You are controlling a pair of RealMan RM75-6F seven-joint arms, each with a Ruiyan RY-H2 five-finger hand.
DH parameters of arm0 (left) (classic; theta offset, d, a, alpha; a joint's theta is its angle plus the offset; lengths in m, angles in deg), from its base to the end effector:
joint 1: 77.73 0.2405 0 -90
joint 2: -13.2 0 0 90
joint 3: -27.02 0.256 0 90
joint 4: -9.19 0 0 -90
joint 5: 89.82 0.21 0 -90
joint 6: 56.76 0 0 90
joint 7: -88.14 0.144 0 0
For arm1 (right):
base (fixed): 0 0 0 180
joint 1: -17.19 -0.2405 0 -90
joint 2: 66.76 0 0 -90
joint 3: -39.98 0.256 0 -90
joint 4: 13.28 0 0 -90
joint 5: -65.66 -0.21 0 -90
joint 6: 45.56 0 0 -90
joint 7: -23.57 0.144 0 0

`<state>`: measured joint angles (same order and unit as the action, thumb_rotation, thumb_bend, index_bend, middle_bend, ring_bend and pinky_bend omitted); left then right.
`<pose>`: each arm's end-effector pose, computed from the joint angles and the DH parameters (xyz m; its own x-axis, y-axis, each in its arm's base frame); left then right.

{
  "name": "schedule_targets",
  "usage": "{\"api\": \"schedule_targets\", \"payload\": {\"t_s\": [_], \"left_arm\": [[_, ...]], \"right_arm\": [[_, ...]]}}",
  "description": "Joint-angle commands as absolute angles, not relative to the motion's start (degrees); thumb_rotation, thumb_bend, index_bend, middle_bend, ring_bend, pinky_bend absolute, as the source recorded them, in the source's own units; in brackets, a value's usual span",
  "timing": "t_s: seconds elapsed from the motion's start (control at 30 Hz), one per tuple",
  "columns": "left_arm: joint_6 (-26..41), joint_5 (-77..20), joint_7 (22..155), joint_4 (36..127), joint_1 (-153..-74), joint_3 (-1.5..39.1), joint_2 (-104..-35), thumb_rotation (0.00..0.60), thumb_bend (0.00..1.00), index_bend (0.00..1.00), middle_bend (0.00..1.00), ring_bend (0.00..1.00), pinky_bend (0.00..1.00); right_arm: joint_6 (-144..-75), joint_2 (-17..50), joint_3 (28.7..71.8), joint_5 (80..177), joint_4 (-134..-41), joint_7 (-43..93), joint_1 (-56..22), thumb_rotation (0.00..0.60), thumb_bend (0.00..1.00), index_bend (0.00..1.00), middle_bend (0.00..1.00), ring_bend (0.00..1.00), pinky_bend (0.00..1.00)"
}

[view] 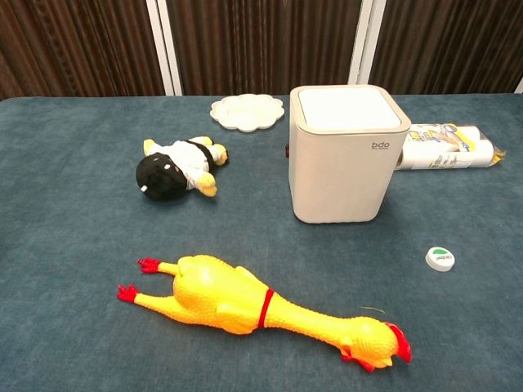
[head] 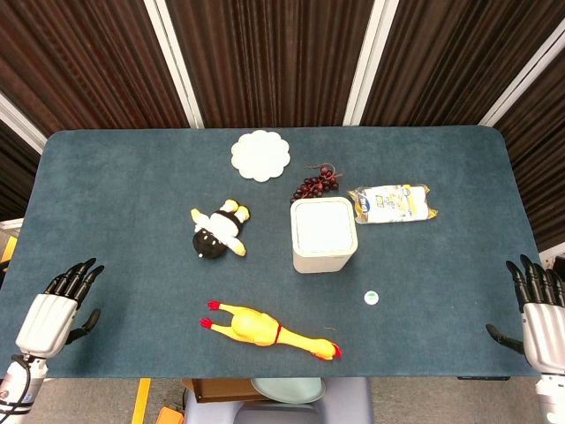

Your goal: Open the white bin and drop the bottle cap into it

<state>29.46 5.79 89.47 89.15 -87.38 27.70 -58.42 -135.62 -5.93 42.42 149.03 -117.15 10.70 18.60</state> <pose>-0.3073 0.1947 0.1199 0.5060 -0.0100 0.8625 0.8350 -0.2450 -0.4927 -0.2955 -0.1445 0.1727 0.4711 0.0063 0.8820 -0.8745 0.1336 0.4662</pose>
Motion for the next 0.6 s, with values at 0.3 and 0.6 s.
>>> {"api": "schedule_targets", "payload": {"t_s": [0.3,0.6], "left_arm": [[28.9,5.4,89.0,89.0,-87.7,27.8,-58.3,0.600,0.39,0.10,0.06,0.10,0.24],[28.0,4.6,87.8,88.6,-87.9,27.9,-58.3,0.600,0.39,0.11,0.06,0.10,0.24]], "right_arm": [[-134.9,-6.0,42.7,149.1,-117.0,11.5,18.4,0.600,0.00,0.00,0.00,0.00,0.00],[-135.8,-4.3,43.4,151.9,-113.7,14.9,17.6,0.600,0.00,0.00,0.13,0.13,0.21]]}}
